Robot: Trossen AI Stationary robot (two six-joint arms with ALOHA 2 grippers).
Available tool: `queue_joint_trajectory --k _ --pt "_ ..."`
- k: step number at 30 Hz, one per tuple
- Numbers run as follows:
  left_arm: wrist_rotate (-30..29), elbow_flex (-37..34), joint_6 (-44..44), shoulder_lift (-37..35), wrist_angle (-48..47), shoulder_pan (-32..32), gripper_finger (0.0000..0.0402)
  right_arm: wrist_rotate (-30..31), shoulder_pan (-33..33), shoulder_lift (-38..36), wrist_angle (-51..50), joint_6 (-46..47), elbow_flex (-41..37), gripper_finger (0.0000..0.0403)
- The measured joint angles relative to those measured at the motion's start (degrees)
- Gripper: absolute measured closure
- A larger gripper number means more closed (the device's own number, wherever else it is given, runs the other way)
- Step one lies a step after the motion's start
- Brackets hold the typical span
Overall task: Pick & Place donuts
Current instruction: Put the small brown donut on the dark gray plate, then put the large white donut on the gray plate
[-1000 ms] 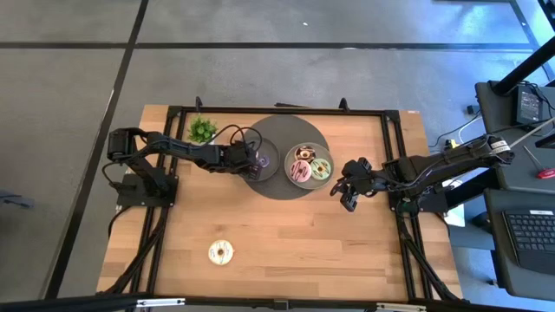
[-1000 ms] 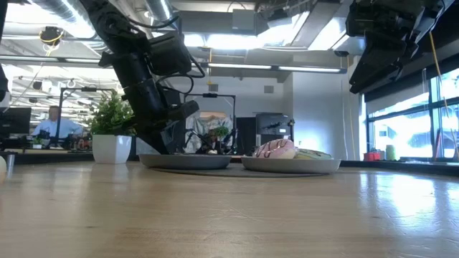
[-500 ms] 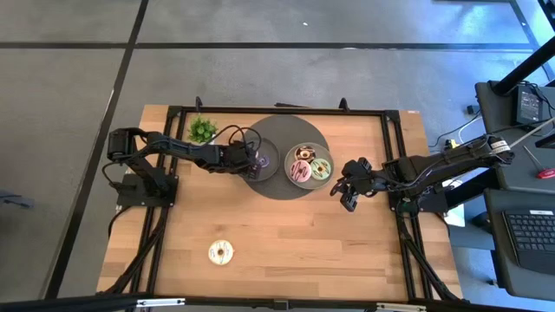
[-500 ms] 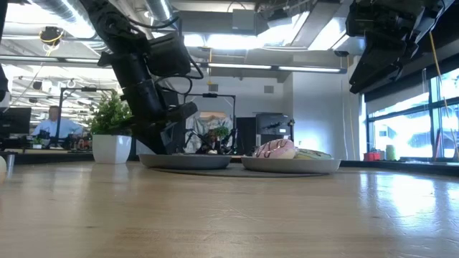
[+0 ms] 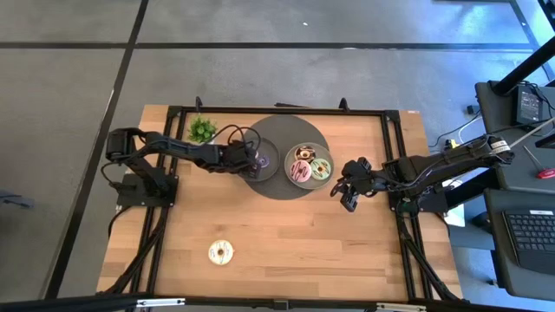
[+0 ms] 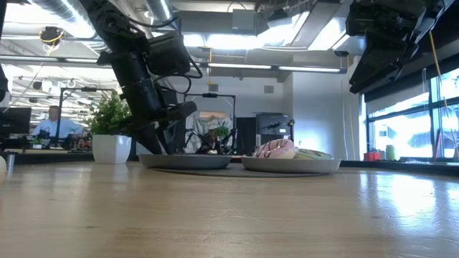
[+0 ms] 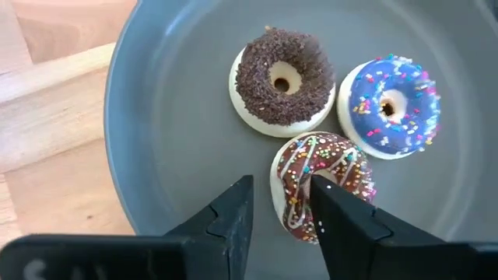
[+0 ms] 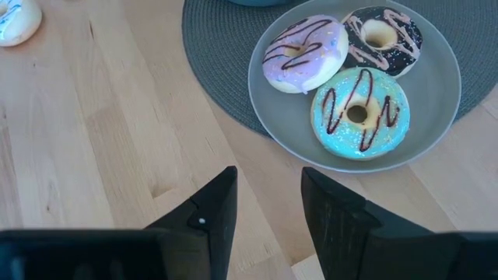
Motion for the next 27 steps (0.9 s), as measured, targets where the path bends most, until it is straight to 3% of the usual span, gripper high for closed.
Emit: queue_joint_trajectory --k 6,10,12,15,19,21,27 --pt "-2.11 0.00 2.78 -4.71 0.17 -0.30 0.0278 0.00 0.01 0.00 0.02 0.00 0.00 0.0257" --pt "-2.40 0.00 11.58 -11.43 1.95 -1.92 0.0282 0.00 -0.01 0.00 0.04 0.00 0.00 0.0257" --pt "1.17 0.00 17.88 -15.24 3.49 -4.35 0.0283 0.00 0.00 0.00 0.07 0.00 0.00 0.0257" --pt "11.63 0.00 24.81 -20.01 5.54 -9.01 0.0283 0.00 0.00 0.00 0.33 -0.20 0.00 0.0257" --pt "24.04 0.04 27.91 -23.07 6.90 -17.89 0.0283 1.22 0.01 0.02 0.99 -0.22 0.00 0.0257" --pt "23.76 0.04 27.32 -23.12 7.02 -23.36 0.0282 2.49 0.01 0.02 1.61 -0.17 0.00 0.0257" --pt "11.90 0.04 23.56 -19.71 5.93 -37.95 0.0284 5.07 0.01 0.00 4.58 -0.20 0.00 0.0257"
